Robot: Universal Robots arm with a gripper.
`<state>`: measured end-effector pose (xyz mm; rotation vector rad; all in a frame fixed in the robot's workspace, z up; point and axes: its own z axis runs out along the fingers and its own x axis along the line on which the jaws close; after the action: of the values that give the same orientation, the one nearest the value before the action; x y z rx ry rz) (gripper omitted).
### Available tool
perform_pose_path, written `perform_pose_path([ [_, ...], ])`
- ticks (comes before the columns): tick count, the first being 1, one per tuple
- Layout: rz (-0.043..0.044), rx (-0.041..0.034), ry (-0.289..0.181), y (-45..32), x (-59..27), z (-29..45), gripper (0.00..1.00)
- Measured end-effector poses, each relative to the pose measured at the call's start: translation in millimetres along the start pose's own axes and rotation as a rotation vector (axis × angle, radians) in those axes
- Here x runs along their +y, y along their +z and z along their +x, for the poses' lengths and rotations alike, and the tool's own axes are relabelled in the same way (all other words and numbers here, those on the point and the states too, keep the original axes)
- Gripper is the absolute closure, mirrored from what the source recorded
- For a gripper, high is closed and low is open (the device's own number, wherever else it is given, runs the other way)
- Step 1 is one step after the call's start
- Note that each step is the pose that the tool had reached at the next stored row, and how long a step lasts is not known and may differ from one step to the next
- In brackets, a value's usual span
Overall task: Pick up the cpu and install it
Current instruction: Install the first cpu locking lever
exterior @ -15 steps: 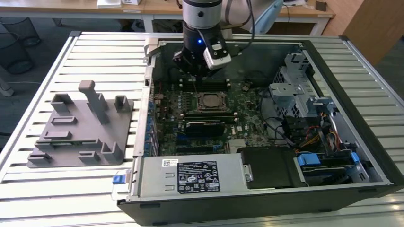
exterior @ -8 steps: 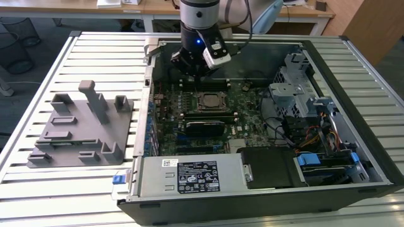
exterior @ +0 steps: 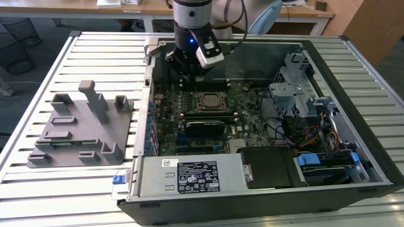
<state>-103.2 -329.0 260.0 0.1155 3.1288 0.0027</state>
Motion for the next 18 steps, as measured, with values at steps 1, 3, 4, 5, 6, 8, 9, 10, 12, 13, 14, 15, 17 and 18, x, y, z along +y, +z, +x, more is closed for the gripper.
perform_pose_path([
  [1,0.0000,0.0000,0.000,0.1,0.7,1.0,0.89],
  [3,-0.0001,-0.0001,-0.001,0.5,2.5,2.9,0.89],
  [4,-0.0001,-0.0001,-0.002,0.7,3.4,3.7,0.89],
  [5,-0.0001,0.0000,-0.003,0.9,4.2,4.8,0.89],
  [6,-0.0001,-0.0001,-0.004,1.1,5.1,5.9,0.89],
  [8,0.0000,0.0001,-0.007,1.4,7.4,7.9,0.89],
  [9,0.0000,0.0001,-0.008,1.6,8.9,8.7,0.89],
  [10,-0.0001,0.0000,-0.010,1.8,10.6,9.4,0.89],
  [12,-0.0002,0.0000,-0.013,2.4,13.8,11.2,0.89],
  [13,-0.0002,0.0000,-0.014,2.7,15.5,11.9,0.89],
  [14,-0.0002,0.0000,-0.016,3.0,17.0,12.5,0.89],
  [15,-0.0003,0.0000,-0.017,3.3,18.6,13.1,0.89],
  [17,-0.0002,0.0000,-0.020,3.8,22.0,14.1,0.89],
  [18,-0.0003,0.0000,-0.022,4.0,23.7,14.3,0.89],
])
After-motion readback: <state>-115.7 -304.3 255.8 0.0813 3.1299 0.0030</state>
